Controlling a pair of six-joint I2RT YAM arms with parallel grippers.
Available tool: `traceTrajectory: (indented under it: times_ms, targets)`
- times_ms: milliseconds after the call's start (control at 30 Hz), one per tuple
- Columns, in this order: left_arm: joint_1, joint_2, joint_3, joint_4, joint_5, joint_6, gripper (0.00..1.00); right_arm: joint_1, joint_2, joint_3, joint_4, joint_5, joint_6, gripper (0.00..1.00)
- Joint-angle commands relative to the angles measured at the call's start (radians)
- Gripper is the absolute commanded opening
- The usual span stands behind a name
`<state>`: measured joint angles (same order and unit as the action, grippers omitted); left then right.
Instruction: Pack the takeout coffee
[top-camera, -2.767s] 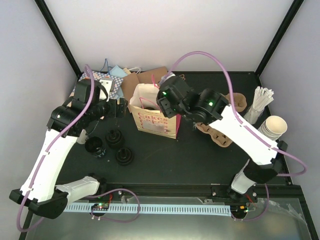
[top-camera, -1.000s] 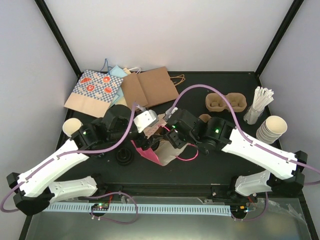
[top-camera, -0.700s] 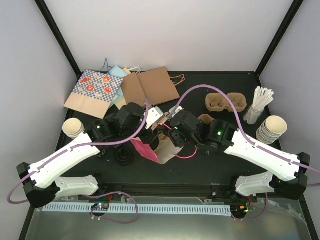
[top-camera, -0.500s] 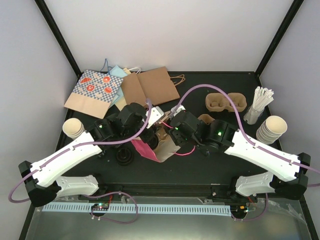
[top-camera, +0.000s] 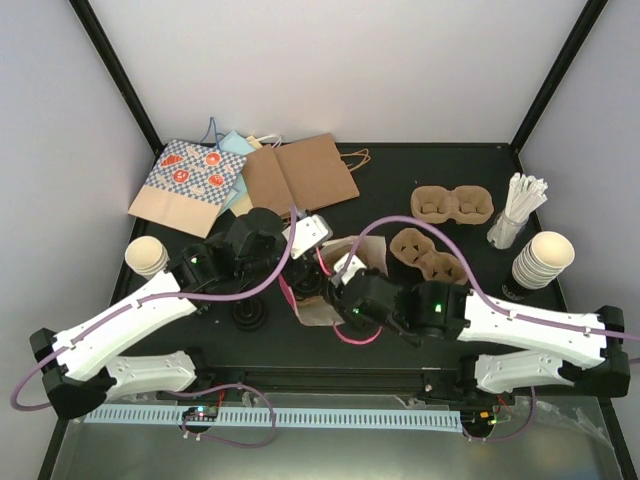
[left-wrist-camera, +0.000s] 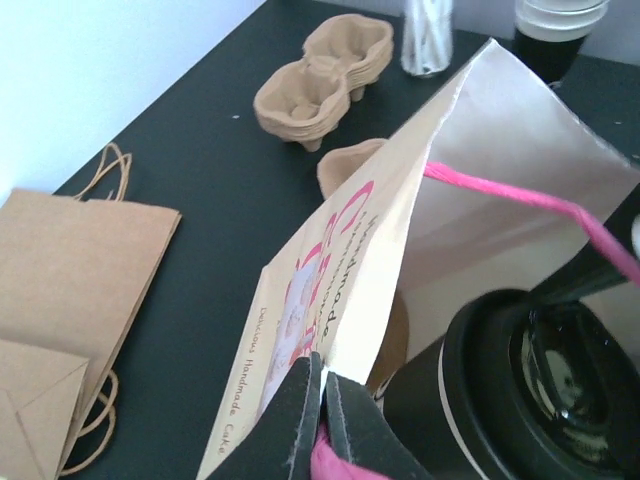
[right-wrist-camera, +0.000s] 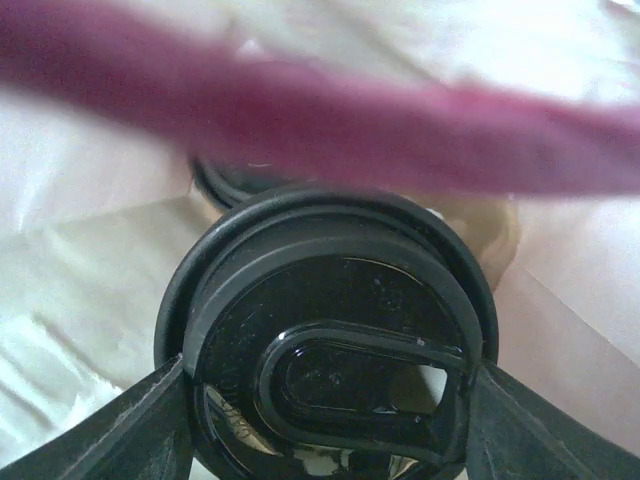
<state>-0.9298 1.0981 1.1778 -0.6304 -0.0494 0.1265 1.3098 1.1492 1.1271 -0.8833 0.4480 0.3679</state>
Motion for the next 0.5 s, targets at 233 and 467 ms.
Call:
traceTrajectory:
  times_ms: [233, 467]
  targets:
    - [-0.100, -0.142, -0.183, 0.114, 0.065, 0.065, 0.02, 0.183, 0.019, -0.116, 0.082, 0.243, 0.043, 0.60]
    - [-0.202, -0.180, -0.208, 0.095, -0.036, 0.081, 0.02, 0.195, 0.049, -0.115, -0.004, 0.350, 0.127, 0.56]
